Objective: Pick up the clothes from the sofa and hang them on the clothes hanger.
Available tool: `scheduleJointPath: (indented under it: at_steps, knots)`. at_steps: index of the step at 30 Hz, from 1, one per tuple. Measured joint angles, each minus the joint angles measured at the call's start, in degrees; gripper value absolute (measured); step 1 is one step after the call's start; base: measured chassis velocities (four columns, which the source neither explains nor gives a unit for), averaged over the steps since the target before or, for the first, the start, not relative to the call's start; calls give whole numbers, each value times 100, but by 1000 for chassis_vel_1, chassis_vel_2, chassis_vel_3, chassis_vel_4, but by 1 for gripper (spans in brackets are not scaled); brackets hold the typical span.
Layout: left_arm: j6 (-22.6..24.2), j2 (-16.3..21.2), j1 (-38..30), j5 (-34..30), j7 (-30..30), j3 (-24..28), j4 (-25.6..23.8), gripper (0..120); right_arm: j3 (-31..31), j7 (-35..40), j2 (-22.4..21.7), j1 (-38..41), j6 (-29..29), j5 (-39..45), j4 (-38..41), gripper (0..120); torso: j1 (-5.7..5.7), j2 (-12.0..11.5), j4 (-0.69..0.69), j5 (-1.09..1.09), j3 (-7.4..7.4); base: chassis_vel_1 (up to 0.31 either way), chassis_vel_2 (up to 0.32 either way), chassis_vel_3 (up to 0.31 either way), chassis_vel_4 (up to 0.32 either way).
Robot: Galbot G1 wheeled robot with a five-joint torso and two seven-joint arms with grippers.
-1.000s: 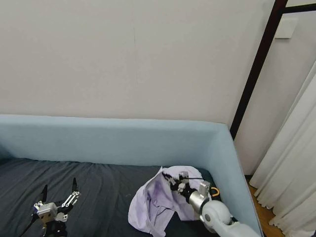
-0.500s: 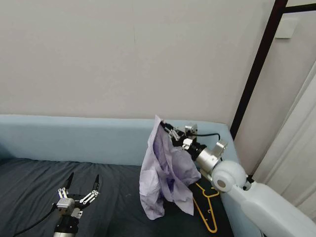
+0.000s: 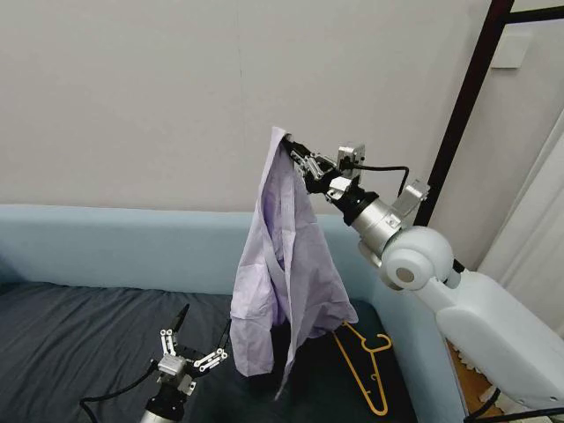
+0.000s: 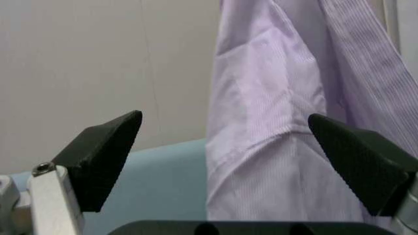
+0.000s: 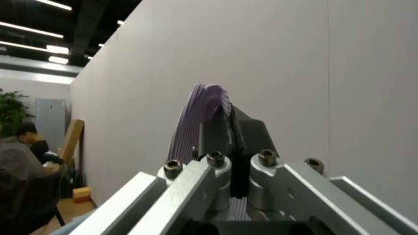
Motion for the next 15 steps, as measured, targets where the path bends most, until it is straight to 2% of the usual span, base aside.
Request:
scheduleJointPath:
  at_steps: [6,9,13,15]
  knots:
    - [-227,-10,-264,617,194,142,538,100,10,22,75,-1,-47,19,115,0,-1,0,-1,0,0,0,0,0,0]
    - [-235,-34,-369,671,246,160,703,100,-16,22,196,-5,-48,15,116,0,-1,0,-1,0,0,0,0,0,0]
    - [-241,-114,-507,672,326,208,888,91,-34,9,295,4,-48,19,120,0,-1,0,3,0,0,0,0,0,0]
    - [-254,-215,-657,672,394,301,1106,83,-39,-7,311,7,-48,24,150,0,-1,0,0,-2,0,0,0,0,0]
